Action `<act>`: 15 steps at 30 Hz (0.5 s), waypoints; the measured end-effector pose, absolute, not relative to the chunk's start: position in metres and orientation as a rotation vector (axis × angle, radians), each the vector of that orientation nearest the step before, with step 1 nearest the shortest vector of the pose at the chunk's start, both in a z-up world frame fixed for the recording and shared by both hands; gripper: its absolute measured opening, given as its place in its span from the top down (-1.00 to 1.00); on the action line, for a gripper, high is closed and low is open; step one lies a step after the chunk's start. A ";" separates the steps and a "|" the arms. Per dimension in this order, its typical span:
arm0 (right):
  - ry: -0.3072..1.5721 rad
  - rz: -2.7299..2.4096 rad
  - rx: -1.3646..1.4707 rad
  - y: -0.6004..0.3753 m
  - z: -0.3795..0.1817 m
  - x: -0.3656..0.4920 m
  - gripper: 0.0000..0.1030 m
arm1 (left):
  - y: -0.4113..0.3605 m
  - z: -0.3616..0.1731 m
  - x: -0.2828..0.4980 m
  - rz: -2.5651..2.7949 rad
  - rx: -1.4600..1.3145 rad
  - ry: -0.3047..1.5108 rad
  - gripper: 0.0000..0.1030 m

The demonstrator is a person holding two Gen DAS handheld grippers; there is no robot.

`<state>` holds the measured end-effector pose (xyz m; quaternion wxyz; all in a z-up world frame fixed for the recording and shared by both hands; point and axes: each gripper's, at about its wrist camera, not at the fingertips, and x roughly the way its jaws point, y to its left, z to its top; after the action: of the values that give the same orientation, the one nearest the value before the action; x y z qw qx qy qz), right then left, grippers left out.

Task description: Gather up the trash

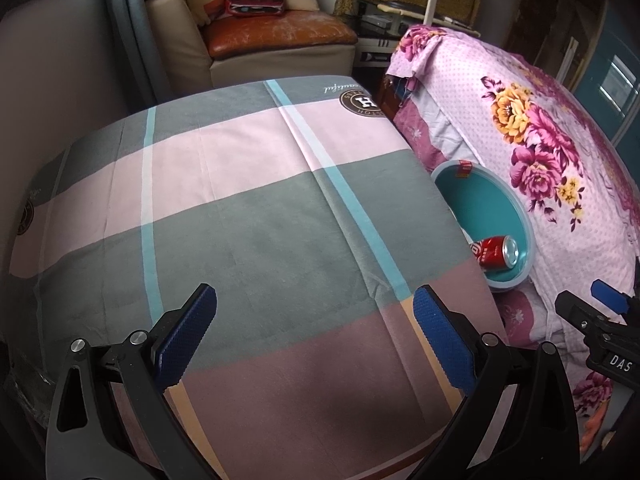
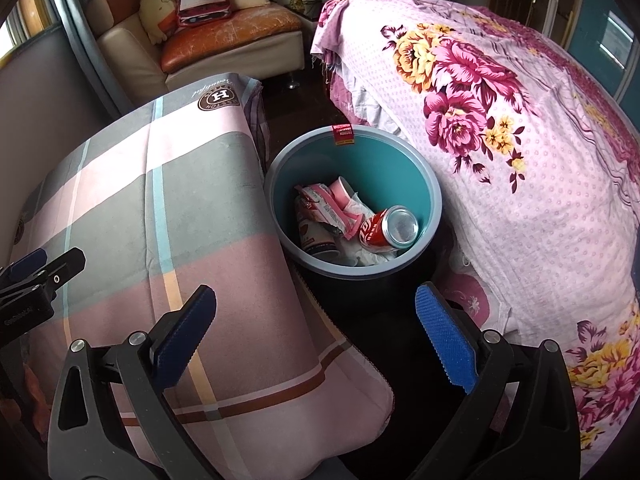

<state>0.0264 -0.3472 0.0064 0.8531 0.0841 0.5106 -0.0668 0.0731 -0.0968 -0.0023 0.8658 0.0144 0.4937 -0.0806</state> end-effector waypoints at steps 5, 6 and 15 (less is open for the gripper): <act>1.086 -0.138 0.181 -0.348 0.000 0.028 -0.86 | -0.097 -0.007 0.075 -0.166 0.038 1.039 -0.92; 1.087 -0.139 0.182 -0.348 -0.001 0.028 -0.86 | -0.098 -0.008 0.075 -0.167 0.040 1.040 -0.92; 1.094 -0.150 0.194 -0.353 -0.010 0.029 -0.86 | -0.105 -0.013 0.074 -0.160 0.070 1.042 -0.92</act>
<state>0.0286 -0.3533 -0.0096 0.8470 0.0920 0.5187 -0.0713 0.0745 -0.1046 -0.0131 0.8636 0.0335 0.4972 -0.0764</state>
